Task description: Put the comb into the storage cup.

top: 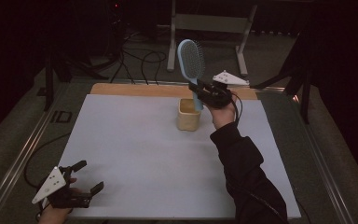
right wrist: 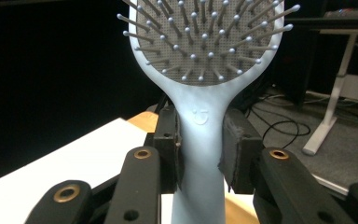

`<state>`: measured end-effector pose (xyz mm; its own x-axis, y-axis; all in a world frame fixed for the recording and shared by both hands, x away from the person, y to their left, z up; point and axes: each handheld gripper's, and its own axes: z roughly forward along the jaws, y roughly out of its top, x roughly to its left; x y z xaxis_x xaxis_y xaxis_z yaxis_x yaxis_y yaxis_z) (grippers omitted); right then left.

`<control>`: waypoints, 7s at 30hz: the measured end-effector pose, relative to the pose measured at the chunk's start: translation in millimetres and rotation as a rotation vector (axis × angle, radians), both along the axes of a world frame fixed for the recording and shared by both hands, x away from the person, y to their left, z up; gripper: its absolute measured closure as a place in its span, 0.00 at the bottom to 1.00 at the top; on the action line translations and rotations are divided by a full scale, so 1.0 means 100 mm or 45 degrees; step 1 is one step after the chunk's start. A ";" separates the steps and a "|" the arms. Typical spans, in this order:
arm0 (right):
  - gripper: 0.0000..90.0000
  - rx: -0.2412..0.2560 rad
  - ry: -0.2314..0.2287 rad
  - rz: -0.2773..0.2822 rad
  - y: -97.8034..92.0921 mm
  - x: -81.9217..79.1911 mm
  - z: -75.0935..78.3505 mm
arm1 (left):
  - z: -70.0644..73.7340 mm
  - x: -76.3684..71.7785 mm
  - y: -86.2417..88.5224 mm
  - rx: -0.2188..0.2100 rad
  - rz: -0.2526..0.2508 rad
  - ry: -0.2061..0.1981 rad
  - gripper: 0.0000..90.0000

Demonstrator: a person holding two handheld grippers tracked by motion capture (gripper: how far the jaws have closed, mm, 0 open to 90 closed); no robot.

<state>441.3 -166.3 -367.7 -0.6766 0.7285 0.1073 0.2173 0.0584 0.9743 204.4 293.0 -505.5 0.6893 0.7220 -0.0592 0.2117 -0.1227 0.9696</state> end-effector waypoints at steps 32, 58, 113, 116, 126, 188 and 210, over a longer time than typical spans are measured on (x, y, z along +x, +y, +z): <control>0.78 0.037 -0.053 -0.049 0.12 0.43 -0.14 | -0.01 -0.01 0.02 -0.026 -0.003 0.012 0.00; 0.78 0.019 0.033 -0.047 0.15 0.48 -0.57 | -0.02 -0.01 0.02 -0.022 -0.005 0.018 0.00; 0.08 -0.236 -0.069 -0.042 0.20 0.20 -0.81 | -0.02 0.00 0.02 -0.022 -0.004 0.032 0.00; 0.08 -0.220 -0.055 -0.034 0.18 0.19 -0.80 | -0.02 0.00 0.02 -0.023 -0.005 0.030 0.00; 0.08 -0.169 0.008 0.019 0.11 0.22 -0.78 | -0.02 0.00 0.01 -0.020 -0.007 0.031 0.00; 0.09 -0.273 0.077 0.101 -0.44 -0.41 -0.62 | 0.01 -0.01 0.00 -0.015 -0.012 0.021 0.00; 0.09 -0.296 0.087 0.121 -0.62 -0.88 -0.89 | 0.01 -0.01 -0.01 -0.015 -0.012 0.021 0.00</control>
<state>352.8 -227.9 -456.3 -0.7404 0.6721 -0.0082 0.2646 0.3026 0.9156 203.5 292.3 -504.8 0.6951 0.7145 -0.0794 0.2267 -0.1130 0.9674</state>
